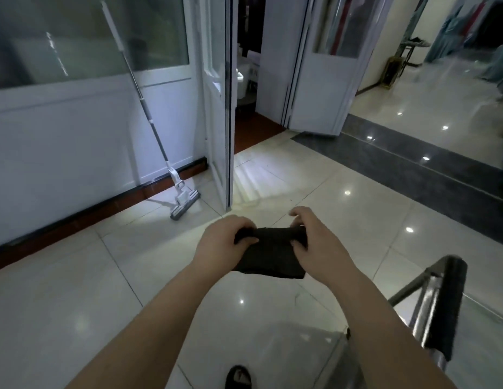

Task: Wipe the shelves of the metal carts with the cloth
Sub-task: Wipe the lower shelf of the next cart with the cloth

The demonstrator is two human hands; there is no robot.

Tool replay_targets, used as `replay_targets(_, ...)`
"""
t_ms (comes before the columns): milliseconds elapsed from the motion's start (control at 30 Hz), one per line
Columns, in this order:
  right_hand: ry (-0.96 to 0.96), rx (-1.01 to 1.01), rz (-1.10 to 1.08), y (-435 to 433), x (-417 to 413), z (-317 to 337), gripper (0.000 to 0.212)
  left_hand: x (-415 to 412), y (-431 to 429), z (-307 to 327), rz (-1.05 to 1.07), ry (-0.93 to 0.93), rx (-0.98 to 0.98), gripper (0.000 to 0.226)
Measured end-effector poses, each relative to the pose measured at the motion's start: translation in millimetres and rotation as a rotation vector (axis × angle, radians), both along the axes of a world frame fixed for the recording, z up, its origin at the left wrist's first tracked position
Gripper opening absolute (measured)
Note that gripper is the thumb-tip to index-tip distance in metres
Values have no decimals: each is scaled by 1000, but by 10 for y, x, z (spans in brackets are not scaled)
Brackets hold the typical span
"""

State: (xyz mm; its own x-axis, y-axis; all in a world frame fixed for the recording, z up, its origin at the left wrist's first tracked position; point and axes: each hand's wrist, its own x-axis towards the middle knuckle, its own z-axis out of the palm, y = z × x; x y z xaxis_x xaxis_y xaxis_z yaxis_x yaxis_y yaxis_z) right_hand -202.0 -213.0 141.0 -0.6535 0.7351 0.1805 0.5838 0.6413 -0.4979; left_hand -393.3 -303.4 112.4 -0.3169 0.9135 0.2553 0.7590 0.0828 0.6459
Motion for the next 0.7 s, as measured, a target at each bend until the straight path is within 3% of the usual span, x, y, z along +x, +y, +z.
replay_targets(67,-92,84,46,389,-394,-115,48,-207,470,104,-42,217,37,16)
replay_targets(133,-175,127,66,759,-817,-258,36,-400,895,182,-39,346,12,19)
replay_targets(233,-71,146,37,1332,-1242,-427,15,-744,1422,174,-28,504,-22,21)
replay_targets(333,100,255,30,1888,-1498,-483,8,-1123,1876,50,-49,499,-37,24)
replay_targets(500,-27,250,89,2819,-1817,-649,43,-1485,2839,-247,-159,460,-30,21)
replay_targets(600,-62,193,55,3416,-1895,-813,25,-1622,3646,-416,-220,423,-45,23)
replay_targets(700,-80,88,-127,4124,-1852,-984,16,-1649,4561,-554,-312,341,-87,15)
